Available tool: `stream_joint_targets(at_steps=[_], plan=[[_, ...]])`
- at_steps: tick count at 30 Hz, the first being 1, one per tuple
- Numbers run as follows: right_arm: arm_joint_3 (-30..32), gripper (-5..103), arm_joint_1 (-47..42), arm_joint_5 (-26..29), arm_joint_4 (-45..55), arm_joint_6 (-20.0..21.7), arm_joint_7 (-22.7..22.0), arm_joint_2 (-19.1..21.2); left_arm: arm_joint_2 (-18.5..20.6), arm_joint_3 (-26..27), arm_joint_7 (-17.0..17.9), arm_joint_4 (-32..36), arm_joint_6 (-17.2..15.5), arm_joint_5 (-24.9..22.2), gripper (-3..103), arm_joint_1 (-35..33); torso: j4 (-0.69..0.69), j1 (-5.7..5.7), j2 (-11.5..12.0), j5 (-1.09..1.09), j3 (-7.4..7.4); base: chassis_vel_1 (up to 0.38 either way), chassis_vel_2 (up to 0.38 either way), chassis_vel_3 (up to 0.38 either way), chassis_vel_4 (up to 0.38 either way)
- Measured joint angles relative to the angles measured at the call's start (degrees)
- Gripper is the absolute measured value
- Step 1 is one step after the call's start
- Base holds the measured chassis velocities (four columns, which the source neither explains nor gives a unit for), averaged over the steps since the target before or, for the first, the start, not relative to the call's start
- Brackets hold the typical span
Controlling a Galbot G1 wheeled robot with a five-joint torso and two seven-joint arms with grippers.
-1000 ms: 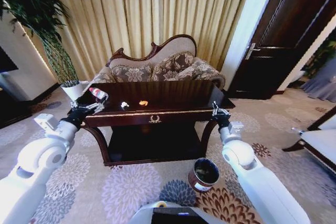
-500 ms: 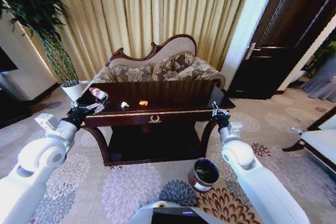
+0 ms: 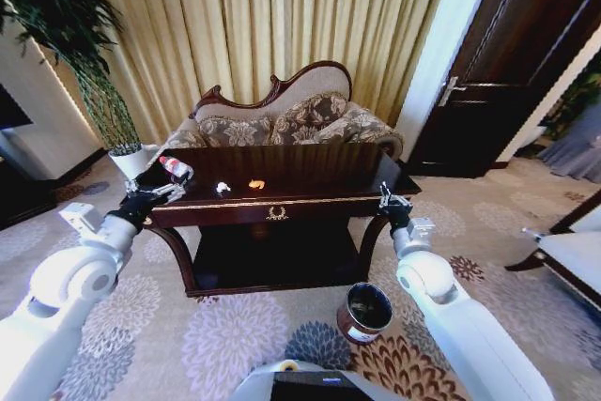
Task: Move to the front of the table and place the trash on the table into the trash bin.
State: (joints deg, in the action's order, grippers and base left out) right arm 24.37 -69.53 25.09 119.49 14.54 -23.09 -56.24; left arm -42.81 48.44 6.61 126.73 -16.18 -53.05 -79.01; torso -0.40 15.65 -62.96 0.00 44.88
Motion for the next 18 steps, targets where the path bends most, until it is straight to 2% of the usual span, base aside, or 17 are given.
stream_joint_targets(at_steps=[18], plan=[[0.00,1,0.01,-0.39,-0.25,0.00,-0.01,-0.09,0.05,-0.08,-0.04,-0.35,0.07,-0.03,100,0.13,0.00,0.00,0.00,0.00,0.00,0.030,-0.031,-0.025,0.034]])
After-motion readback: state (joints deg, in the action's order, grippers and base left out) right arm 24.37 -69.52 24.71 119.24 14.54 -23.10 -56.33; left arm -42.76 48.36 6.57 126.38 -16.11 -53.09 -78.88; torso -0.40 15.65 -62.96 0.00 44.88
